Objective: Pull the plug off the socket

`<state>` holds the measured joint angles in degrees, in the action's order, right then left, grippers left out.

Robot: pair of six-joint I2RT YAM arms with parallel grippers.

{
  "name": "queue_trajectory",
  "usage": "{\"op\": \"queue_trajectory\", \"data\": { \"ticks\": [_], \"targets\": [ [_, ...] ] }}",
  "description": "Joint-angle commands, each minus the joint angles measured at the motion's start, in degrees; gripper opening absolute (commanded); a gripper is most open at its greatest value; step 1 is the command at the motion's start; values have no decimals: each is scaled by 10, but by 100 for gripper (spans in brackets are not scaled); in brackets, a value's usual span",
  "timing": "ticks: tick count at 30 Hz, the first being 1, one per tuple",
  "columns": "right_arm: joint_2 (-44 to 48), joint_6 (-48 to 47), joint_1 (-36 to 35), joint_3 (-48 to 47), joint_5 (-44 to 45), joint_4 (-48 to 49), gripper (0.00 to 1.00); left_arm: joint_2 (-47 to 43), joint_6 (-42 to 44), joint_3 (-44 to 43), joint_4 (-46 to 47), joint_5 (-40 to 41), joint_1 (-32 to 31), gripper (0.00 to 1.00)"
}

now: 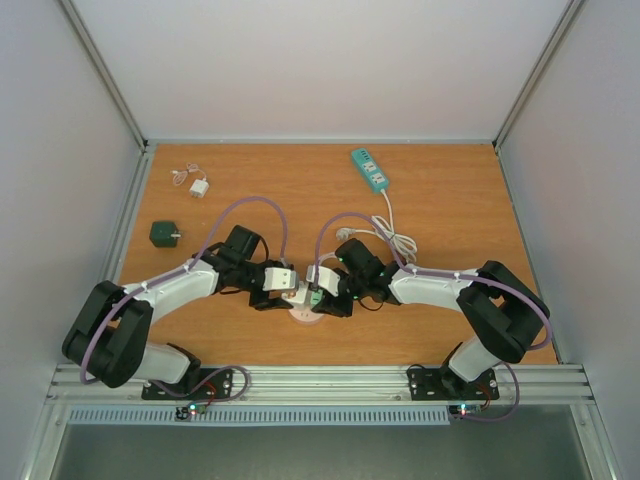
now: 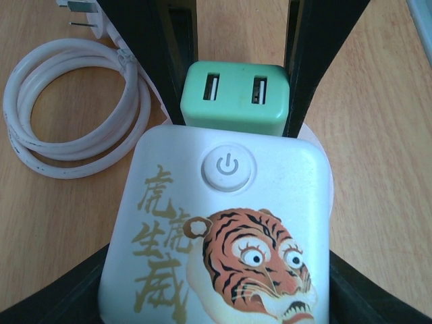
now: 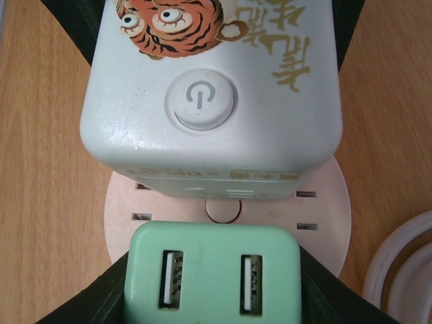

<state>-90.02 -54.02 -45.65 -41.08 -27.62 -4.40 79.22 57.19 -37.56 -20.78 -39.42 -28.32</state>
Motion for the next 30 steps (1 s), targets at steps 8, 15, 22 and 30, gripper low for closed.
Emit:
{"op": "queue_trajectory", "data": {
  "ticks": [8, 15, 22, 30],
  "targets": [
    [-33, 4, -2, 2, 34, -11, 12, -63, 4, 32, 83, -42, -3, 34],
    [-40, 6, -2, 2, 51, -9, 10, -31, -39, -5, 53, -70, -1, 33],
    [-41, 8, -3, 2, 54, -9, 9, -12, -66, -30, 30, -114, 10, 31],
    [-51, 15, -2, -4, 58, -10, 8, -79, -29, 41, 113, -89, 11, 30]
  ]
}}
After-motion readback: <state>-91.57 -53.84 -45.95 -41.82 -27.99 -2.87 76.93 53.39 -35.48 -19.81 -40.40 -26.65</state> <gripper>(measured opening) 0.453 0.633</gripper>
